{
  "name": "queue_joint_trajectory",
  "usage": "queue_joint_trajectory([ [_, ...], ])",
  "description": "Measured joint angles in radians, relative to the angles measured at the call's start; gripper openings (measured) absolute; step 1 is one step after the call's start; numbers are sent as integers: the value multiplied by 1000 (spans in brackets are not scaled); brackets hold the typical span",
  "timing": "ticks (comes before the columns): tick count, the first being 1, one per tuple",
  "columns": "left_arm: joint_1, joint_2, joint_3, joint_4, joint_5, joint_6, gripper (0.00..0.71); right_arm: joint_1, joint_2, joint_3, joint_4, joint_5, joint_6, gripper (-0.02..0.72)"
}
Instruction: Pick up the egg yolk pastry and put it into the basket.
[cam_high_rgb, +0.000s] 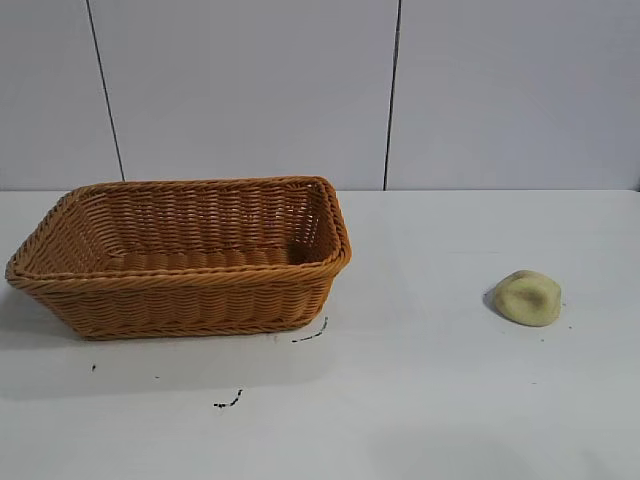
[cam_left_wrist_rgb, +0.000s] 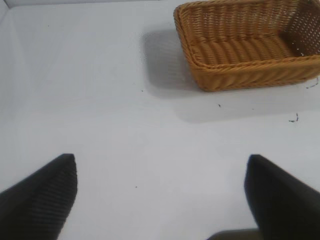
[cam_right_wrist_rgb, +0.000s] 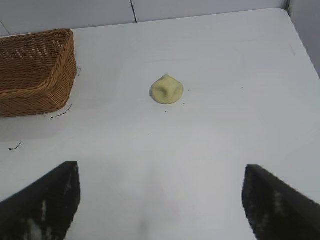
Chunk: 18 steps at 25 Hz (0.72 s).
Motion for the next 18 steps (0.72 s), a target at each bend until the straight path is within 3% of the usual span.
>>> queue_joint_trajectory([
  [7,0,0,0,0,0,0,693,0,0,0,3,0,0,634],
  [11,0,0,0,0,0,0,693,0,6,0,3,1,1,679],
  [18,0,0,0,0,0,0,693,0,272,-109,4,9,3,689],
])
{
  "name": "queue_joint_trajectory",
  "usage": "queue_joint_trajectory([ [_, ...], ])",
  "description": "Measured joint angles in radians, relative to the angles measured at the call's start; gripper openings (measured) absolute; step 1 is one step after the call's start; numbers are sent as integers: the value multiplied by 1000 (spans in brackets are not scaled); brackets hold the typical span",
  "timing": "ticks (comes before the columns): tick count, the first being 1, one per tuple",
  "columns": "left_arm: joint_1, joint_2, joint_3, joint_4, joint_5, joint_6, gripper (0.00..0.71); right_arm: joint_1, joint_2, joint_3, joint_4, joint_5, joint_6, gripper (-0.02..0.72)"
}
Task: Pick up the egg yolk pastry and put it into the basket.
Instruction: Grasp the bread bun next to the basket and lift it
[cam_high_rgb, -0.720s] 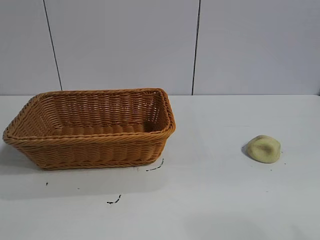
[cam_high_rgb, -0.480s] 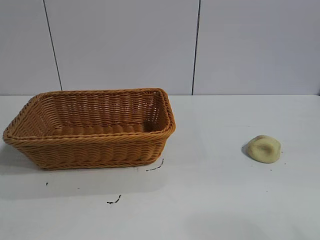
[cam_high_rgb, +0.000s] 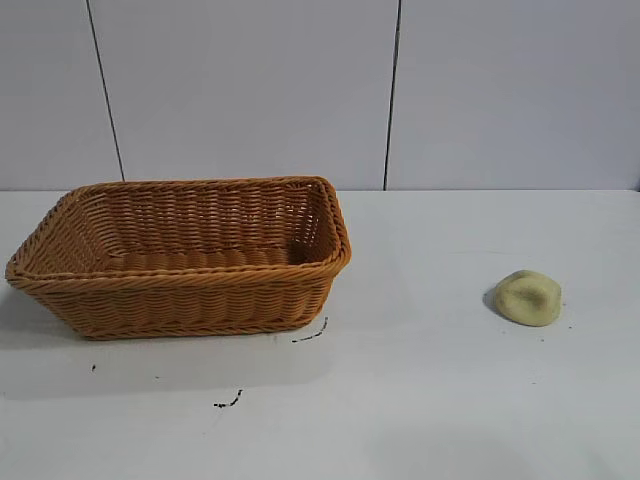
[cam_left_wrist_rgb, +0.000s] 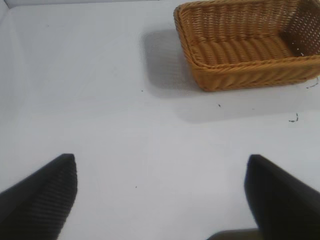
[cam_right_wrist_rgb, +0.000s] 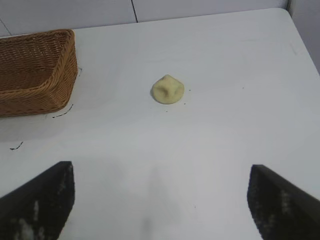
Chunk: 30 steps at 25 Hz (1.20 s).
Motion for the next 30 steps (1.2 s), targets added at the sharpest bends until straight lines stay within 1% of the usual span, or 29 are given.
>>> queue_joint_trajectory([
  [7,0,0,0,0,0,0,693,0,442,-225,3,23,0,691],
  [14,0,0,0,0,0,0,693,0,878,-458,3,74,-2,695],
  [18,0,0,0,0,0,0,693,0,1103,-576,3,94,-36,695],
  [23,0,0,0,0,0,0,693,0,1355,-703,0,90,-56,695],
  [27,0,0,0,0,0,0,693,12,1499,-783,6,83,-72,695],
  [30,0,0,0,0,0,0,693,53,1566,-815,5,40,-76,695],
])
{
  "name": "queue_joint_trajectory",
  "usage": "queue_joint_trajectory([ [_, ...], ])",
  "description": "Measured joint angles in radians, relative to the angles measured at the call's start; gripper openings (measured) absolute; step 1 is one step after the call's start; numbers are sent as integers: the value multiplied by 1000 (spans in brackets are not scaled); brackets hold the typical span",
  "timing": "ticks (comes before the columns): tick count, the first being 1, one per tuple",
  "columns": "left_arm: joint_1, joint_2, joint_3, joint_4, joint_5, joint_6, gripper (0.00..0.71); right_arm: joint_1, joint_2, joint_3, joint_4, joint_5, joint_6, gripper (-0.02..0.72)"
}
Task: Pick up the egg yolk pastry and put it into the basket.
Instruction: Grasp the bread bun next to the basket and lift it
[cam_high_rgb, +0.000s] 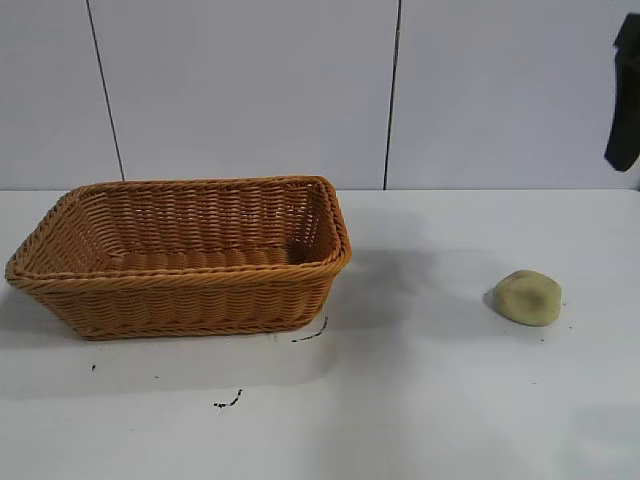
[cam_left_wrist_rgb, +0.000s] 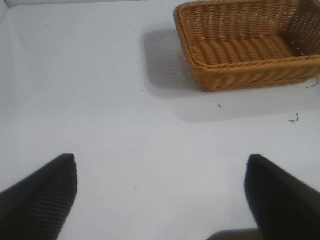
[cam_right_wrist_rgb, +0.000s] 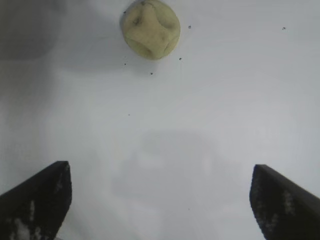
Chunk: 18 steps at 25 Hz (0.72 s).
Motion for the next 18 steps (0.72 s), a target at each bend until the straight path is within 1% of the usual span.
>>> queue_joint_trajectory([
  [2,0,0,0,0,0,0,693,19,32,-6,-6,-35,3,695],
  [6,0,0,0,0,0,0,693,17,90,-8,-39,-75,26,695],
  [8,0,0,0,0,0,0,693,11,118,-8,-48,-109,28,695],
  [14,0,0,0,0,0,0,693,2,211,-8,-42,-236,30,695],
  [18,0,0,0,0,0,0,693,2,278,-8,-9,-268,30,695],
])
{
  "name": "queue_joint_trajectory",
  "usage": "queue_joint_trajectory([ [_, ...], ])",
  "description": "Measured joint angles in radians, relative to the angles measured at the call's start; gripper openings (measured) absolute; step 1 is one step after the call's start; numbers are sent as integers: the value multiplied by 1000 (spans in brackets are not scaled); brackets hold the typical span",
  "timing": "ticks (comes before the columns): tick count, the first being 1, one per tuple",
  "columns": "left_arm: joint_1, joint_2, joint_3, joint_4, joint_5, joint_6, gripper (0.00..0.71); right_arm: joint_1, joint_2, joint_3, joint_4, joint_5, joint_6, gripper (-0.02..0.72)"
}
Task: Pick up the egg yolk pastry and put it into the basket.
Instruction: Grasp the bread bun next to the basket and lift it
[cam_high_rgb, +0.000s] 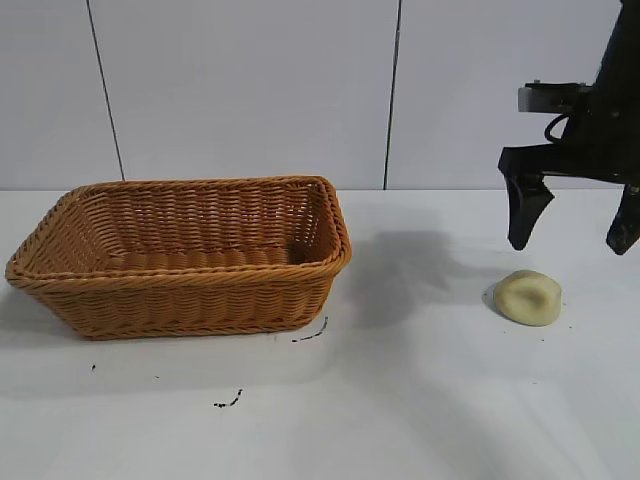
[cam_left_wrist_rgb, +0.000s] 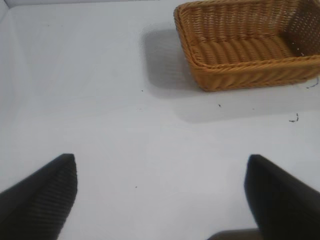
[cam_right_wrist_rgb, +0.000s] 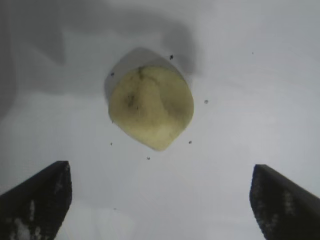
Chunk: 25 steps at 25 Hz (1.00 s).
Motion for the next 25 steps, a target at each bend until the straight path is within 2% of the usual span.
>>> queue_joint_trajectory([
  [10,0,0,0,0,0,0,693,0,46,0,7,-31,-3,685],
  [13,0,0,0,0,0,0,693,0,46,0,7,-25,-3,583],
  [18,0,0,0,0,0,0,693,0,46,0,10,-19,-3,285],
  [20,0,0,0,0,0,0,693,0,46,0,10,-19,-3,209],
  [25,0,0,0,0,0,0,693,0,44,0,10,-11,-8,161],
])
